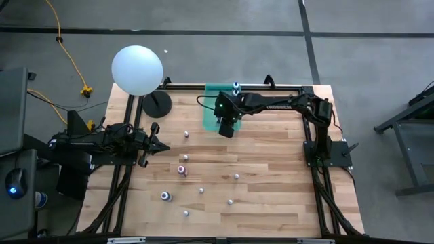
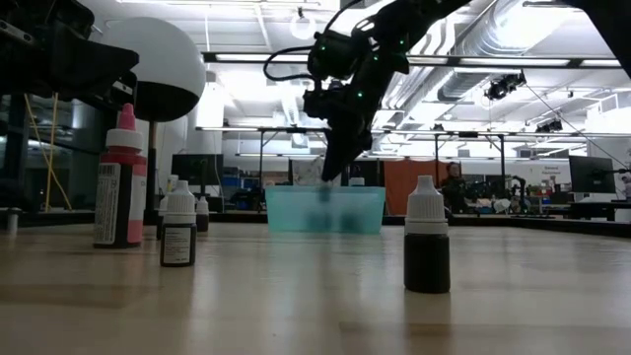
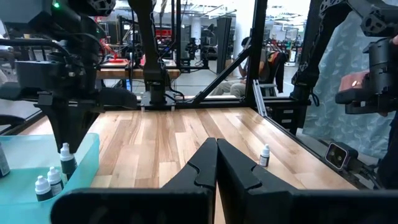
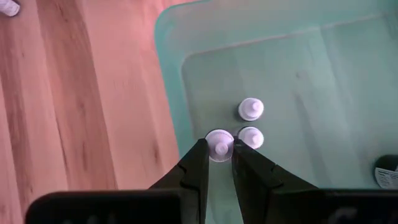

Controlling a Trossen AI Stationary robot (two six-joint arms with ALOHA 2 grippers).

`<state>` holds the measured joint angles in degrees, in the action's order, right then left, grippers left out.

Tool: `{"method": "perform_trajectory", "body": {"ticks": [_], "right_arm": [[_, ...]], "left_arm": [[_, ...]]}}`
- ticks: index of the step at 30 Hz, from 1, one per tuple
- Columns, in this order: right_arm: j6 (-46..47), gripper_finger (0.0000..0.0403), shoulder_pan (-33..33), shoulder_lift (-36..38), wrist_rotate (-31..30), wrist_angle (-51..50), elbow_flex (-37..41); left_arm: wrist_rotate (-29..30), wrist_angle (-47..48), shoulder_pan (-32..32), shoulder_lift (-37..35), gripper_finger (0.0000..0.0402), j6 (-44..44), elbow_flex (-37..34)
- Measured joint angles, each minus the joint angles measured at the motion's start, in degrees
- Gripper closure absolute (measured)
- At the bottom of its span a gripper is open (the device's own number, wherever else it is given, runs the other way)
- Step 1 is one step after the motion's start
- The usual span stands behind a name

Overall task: Pick & Place food coloring
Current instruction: Put the green food coloring bottle into the light blue bin

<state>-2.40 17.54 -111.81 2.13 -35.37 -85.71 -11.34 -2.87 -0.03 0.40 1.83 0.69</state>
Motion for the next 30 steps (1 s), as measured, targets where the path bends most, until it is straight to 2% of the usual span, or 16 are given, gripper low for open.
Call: {"method": "perform_trajectory", "body": {"ticks": [30], "right_arm": [[0.9,0.0344,-0.18,-2.75,2.23,0.37,0.11]], "left_arm": [[-0.02,0.01,0.02,0.0,0.0401,0.0,0.0]]}}
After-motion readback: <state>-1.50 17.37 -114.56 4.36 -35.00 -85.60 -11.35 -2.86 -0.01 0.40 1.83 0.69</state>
